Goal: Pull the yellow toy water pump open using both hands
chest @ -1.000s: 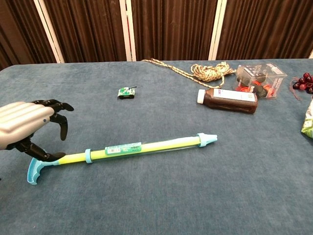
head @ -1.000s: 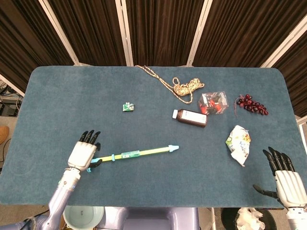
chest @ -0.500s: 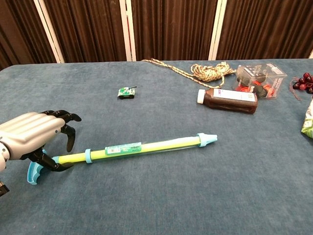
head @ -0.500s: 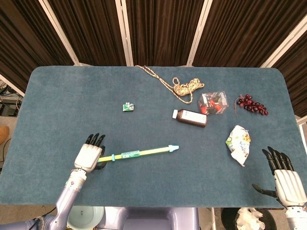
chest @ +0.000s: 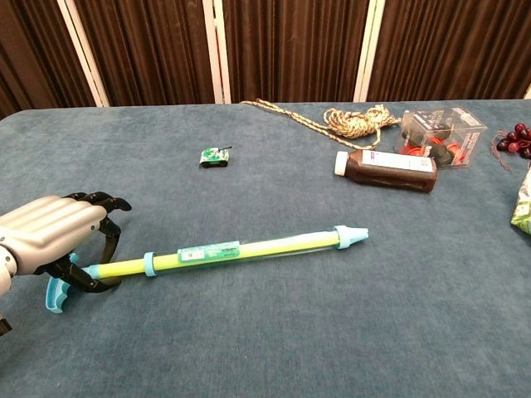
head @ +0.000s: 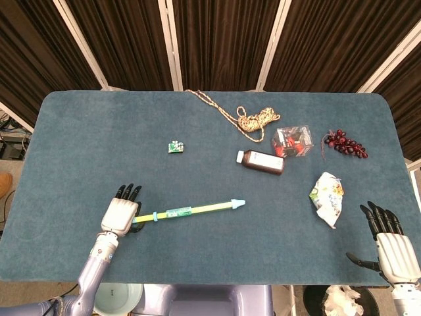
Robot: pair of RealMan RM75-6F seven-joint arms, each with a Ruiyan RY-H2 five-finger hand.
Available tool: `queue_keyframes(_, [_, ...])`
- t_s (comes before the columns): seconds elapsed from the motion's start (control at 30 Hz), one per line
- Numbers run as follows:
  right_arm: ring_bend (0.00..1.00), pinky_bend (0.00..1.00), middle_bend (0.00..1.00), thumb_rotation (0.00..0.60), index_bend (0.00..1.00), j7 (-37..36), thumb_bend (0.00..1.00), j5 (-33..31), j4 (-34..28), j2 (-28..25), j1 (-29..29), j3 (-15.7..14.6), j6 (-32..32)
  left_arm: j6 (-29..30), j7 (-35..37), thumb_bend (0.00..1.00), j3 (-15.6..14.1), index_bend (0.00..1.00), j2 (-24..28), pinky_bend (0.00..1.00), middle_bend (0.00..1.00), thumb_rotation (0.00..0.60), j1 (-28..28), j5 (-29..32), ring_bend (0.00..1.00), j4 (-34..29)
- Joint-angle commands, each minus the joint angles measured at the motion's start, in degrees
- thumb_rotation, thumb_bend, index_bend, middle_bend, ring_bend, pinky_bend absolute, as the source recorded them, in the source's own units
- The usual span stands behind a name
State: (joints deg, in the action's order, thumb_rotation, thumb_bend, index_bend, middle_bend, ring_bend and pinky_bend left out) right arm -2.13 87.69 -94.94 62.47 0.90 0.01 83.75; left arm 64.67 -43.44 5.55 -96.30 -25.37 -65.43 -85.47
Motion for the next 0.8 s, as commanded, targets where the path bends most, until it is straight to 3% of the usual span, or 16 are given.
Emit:
queue_keyframes(0.03, [0.0,0.0,0.0,0.6,0.02,0.08,0.15,0.0,0.02,0.04,0.03,0.03,0.0,0.1,0.25,0.38,-0.22,0.61,0.45,0.09,0.07,0.6,-0.24,-0.45,0.0,0.0])
queue_keyframes(0.43, [0.0,0.0,0.0,0.6,0.02,1.69,0.15,-1.57,-0.9,0.17,0.58,0.29,-1.63,-0.53,-0.2,0.39,-0.61,0.64,6.96,0.09,0.09,0.6,-4.27,-8.99,0.0,-5.68])
queue_keyframes(0.8, [0.0,0.0,0.0,0.6,0.04,5.19,0.15,-4.06,-3.23,0.72,2.07,1.36,-3.99,-3.21,1.75,0.39,-0.94,0.64,11.75,0.09,0.1,0.6,-7.31,-12.94,0.0,-10.81])
